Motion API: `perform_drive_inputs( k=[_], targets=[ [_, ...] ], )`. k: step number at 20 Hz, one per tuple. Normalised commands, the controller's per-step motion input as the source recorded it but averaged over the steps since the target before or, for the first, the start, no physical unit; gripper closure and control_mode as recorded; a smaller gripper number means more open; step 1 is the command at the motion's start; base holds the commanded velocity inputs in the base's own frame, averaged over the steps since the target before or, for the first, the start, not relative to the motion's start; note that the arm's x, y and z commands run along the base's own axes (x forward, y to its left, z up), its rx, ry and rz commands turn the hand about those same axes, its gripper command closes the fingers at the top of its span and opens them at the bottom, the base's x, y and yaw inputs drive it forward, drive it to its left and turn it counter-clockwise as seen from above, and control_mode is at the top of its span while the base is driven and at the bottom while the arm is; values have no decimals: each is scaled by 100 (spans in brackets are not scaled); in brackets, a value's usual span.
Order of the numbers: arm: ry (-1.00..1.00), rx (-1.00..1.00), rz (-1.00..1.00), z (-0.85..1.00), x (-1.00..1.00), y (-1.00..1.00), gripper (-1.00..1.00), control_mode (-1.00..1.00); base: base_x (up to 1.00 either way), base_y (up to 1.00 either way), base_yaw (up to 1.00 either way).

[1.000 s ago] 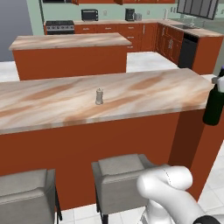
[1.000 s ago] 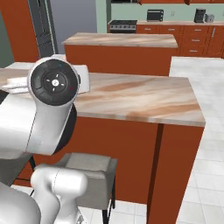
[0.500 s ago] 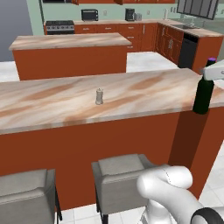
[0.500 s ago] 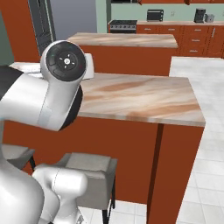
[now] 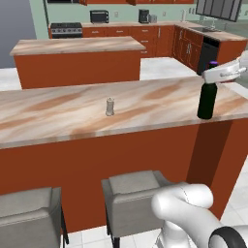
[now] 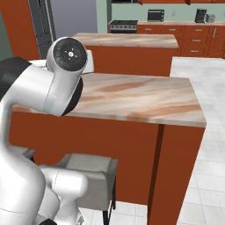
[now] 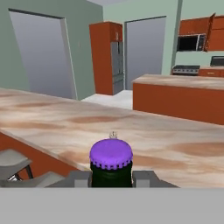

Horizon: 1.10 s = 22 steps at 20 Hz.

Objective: Get the candle and the beer from the cabinet and move them to the dining counter.

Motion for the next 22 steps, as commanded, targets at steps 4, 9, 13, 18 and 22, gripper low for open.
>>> perform_drive_inputs(
  k=[4,9,13,18,22],
  targets=[
    [0,0,0,-47,33,18,100,-100,0,0,0],
    [0,0,1,-45,26,5,100,-100,0,0,0],
    [0,4,0,-11,30,0,100,-100,0,0,0],
    [1,8,0,3,44,-6,100,-100,0,0,0],
    [1,0,0,0,44,-5,100,-100,0,0,0]
  ],
)
